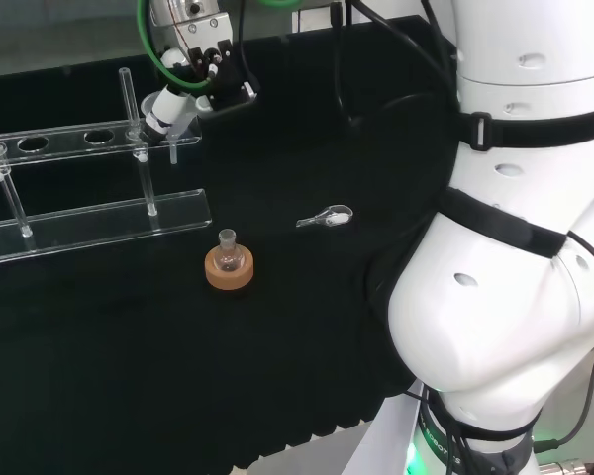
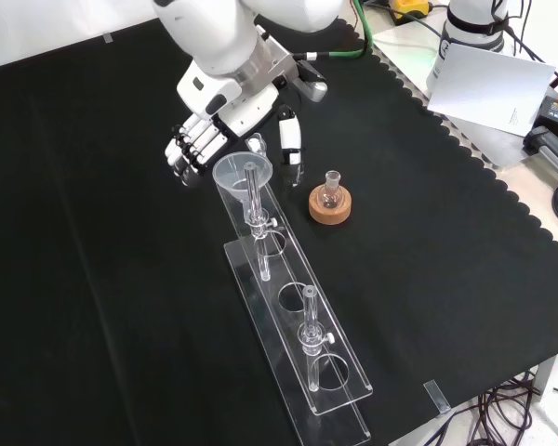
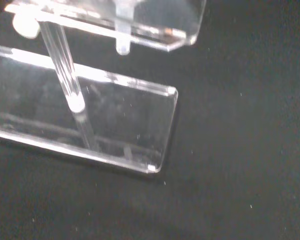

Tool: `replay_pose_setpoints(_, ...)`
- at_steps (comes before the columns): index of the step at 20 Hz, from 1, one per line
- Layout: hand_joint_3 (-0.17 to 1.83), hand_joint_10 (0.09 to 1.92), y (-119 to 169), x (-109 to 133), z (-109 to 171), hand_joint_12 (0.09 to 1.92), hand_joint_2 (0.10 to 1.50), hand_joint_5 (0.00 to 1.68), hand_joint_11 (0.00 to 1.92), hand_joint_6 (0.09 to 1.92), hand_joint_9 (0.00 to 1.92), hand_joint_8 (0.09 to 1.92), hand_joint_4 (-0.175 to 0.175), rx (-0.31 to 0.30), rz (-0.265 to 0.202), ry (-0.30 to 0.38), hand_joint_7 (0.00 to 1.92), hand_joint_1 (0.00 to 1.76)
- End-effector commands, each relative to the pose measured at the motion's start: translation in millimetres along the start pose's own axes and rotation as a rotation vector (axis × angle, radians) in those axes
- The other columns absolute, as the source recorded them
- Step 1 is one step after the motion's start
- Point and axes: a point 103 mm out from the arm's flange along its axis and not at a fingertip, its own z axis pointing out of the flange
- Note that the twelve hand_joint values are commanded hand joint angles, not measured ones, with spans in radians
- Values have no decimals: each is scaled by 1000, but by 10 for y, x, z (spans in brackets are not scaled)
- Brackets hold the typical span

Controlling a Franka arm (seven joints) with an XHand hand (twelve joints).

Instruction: Pick up the funnel from the transparent funnel stand.

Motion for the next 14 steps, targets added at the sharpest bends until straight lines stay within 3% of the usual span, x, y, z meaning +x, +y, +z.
replay_pose_setpoints(1,19,180,12,34,-22,617,655,39,5,87,57,223,-36,-2,11,-11,158,610)
replay_pose_setpoints(2,17,296,13,42,-15,776,658,64,2,87,51,296,-36,2,14,-12,179,615)
replay_pose_setpoints(4,14,527,14,47,-2,918,659,94,0,87,17,409,-37,7,16,-18,192,622)
replay_pose_setpoints(14,19,810,51,-26,14,991,674,178,0,87,11,558,-38,36,29,-78,244,644)
